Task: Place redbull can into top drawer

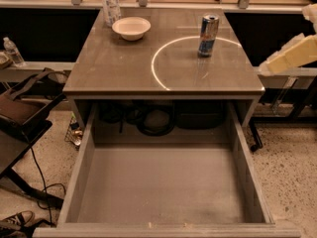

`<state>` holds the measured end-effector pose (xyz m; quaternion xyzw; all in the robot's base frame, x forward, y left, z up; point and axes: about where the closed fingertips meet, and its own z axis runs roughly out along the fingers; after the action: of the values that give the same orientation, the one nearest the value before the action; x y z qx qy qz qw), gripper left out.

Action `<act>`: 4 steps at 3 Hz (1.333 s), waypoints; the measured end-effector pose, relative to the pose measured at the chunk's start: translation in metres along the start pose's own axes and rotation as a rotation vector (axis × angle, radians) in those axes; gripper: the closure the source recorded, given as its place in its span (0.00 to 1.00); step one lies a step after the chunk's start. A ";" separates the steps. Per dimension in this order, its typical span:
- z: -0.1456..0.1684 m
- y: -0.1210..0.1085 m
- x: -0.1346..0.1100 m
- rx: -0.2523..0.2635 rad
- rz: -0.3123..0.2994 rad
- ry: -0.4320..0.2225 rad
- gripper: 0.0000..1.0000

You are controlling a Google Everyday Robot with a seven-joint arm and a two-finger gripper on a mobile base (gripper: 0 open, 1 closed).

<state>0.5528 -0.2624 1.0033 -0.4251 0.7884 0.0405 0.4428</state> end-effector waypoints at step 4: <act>0.048 -0.062 -0.035 0.126 0.238 -0.412 0.00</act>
Offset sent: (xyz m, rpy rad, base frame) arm 0.0914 -0.0278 0.0159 0.5331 -0.3239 -0.1950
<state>0.6373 -0.2581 1.0191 -0.2835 0.7268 0.1290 0.6121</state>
